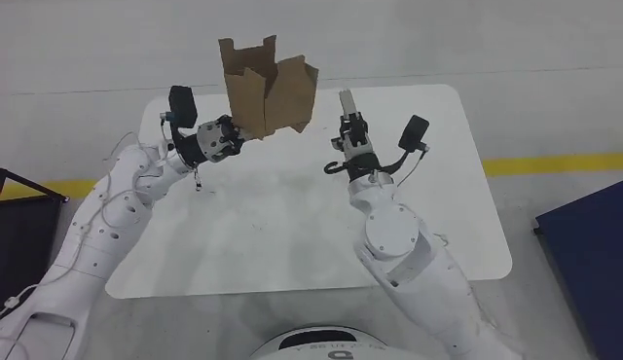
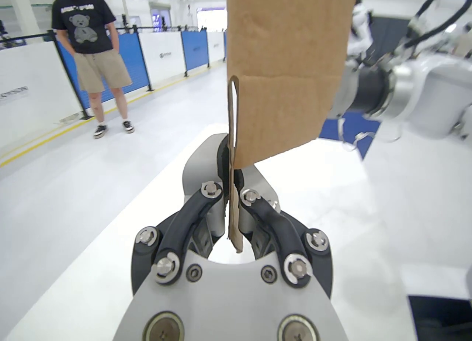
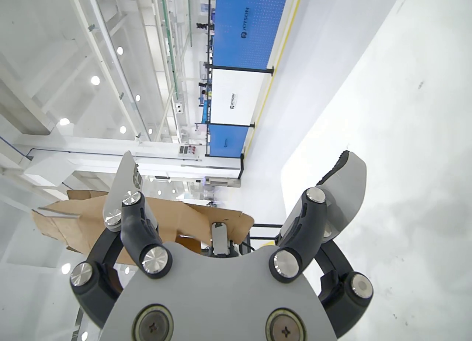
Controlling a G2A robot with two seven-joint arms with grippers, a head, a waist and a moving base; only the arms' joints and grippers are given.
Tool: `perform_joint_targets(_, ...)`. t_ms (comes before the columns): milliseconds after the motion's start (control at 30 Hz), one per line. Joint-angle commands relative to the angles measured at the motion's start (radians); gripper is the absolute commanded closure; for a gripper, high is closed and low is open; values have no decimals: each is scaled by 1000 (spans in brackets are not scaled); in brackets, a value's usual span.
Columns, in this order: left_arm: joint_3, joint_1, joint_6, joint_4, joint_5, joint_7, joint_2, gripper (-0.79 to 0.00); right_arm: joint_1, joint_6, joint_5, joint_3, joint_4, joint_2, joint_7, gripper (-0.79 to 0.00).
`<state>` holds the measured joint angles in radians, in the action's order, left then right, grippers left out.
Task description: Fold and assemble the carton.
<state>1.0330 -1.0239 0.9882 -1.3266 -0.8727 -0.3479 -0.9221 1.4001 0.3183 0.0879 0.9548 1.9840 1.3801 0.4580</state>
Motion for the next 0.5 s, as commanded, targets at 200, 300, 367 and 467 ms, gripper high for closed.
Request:
perform_joint_targets(200,2,-2,-10,-6,-23,2,1,0,13,-25,-22,3,9,4,46,-785)
perform_joint_targets(300,-1,-8,-14,-17,-24,13,0,0,13,-25,-25,5,5,3,44,-785)
perform_joint_targets(367,2,-7,-5,-37,-49,43,0,0,13,-16,-30,35,-11,2,32,-785)
perform_joint_targets(467,3,-2,24,-53,-97,66,2,0,-11,30,-114,60,-5,-4,-27,-785)
